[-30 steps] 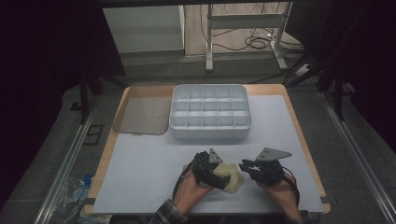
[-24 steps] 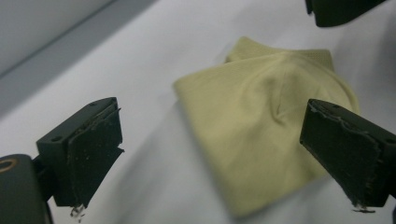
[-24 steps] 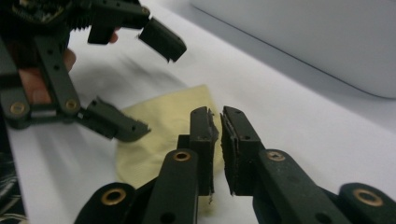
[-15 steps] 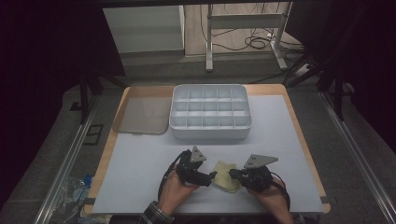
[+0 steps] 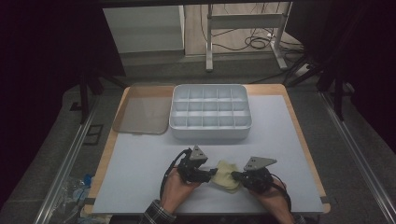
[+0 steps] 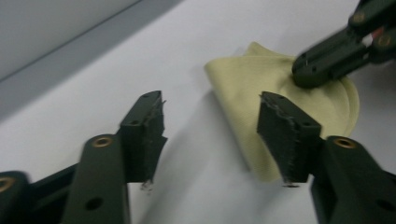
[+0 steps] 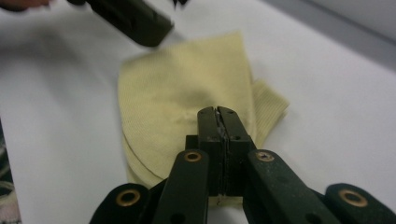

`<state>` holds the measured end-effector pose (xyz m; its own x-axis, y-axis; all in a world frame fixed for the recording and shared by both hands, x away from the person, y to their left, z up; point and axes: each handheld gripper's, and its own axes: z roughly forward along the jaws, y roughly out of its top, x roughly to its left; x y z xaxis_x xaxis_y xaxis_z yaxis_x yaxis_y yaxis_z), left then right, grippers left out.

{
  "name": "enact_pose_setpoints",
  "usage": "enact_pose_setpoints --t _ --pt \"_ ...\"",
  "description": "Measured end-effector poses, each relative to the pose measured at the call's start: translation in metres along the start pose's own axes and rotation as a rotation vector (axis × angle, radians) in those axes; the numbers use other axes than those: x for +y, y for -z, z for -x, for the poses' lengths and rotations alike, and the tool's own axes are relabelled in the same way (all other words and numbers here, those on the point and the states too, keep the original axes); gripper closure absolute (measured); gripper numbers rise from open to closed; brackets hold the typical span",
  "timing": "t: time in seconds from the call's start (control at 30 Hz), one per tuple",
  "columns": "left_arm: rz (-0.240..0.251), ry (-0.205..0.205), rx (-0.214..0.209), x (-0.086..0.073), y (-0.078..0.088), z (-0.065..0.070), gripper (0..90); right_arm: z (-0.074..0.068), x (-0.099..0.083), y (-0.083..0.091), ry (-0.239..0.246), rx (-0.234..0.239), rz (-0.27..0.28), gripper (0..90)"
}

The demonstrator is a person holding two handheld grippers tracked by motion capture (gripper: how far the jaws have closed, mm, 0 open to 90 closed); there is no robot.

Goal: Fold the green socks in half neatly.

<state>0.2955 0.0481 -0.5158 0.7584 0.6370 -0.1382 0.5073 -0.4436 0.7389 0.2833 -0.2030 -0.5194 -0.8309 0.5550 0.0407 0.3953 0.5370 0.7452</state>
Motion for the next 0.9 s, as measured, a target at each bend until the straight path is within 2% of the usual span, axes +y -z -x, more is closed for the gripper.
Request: enact_pose_setpoints --t 0.2,0.37,0.4,0.63,0.77,0.83,0.9 --pt "-0.021 0.03 -0.031 -0.005 -0.009 -0.004 51.6 0.004 0.015 0.004 0.005 -0.024 0.045 86.2" --pt "-0.053 0.035 -0.05 -0.008 -0.019 -0.004 57.8 0.004 0.024 -0.006 0.017 -0.02 0.052 85.9" --pt "-0.038 0.045 -0.054 -0.009 -0.02 -0.004 58.4 0.004 0.025 -0.009 0.02 -0.018 0.048 85.9" --pt "-0.055 0.069 -0.063 -0.008 -0.021 0.0 69.6 0.008 0.019 -0.026 0.018 -0.049 0.0 88.1" --pt "-0.059 0.098 -0.085 -0.006 -0.022 0.002 76.4 0.009 0.014 -0.028 0.011 -0.052 0.01 89.5" --pt "-0.062 0.086 -0.091 -0.006 -0.021 0.002 80.1 0.008 0.014 -0.028 0.022 -0.059 0.011 89.5" --pt "-0.052 0.094 -0.091 -0.005 -0.021 0.002 84.4 0.008 0.015 -0.027 0.021 -0.057 0.007 89.4"
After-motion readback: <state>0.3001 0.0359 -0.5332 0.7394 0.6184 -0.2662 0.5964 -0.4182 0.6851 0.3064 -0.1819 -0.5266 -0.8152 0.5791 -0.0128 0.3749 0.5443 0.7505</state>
